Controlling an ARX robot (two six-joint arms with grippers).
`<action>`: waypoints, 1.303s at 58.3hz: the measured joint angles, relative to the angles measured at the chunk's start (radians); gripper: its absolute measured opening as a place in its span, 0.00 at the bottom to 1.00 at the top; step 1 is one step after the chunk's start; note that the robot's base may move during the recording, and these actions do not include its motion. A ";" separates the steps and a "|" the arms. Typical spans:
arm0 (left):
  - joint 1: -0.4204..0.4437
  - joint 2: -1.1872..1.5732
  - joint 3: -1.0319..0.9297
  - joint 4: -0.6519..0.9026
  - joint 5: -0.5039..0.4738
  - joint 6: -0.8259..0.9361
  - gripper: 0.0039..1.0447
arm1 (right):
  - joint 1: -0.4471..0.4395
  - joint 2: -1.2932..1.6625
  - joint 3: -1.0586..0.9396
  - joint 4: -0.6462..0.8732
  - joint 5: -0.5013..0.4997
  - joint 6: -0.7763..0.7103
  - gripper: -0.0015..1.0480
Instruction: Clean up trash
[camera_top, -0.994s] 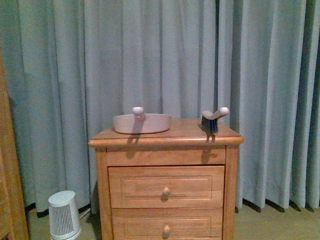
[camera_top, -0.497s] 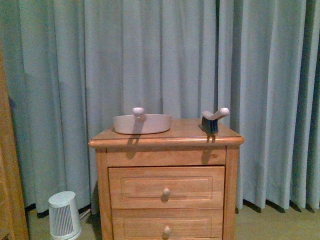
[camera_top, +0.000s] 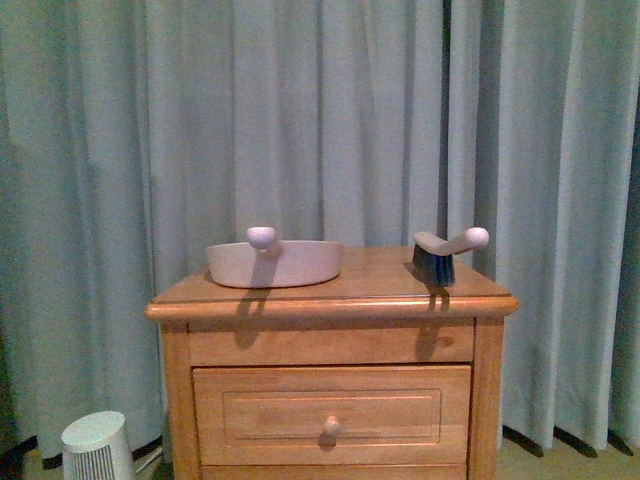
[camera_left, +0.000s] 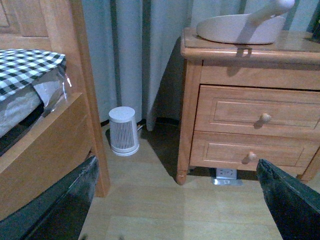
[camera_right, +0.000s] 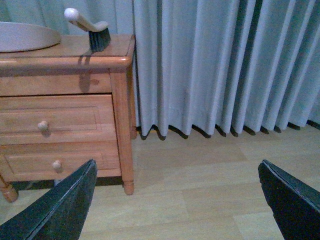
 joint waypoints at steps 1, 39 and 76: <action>0.000 0.000 0.000 0.000 0.000 0.000 0.93 | 0.000 0.000 0.000 0.000 0.000 0.000 0.93; 0.000 0.000 0.000 0.000 0.000 0.000 0.93 | 0.000 0.000 0.000 0.000 0.000 0.000 0.93; 0.043 0.084 0.046 -0.103 0.145 -0.087 0.93 | 0.000 0.000 0.000 0.000 0.000 0.000 0.93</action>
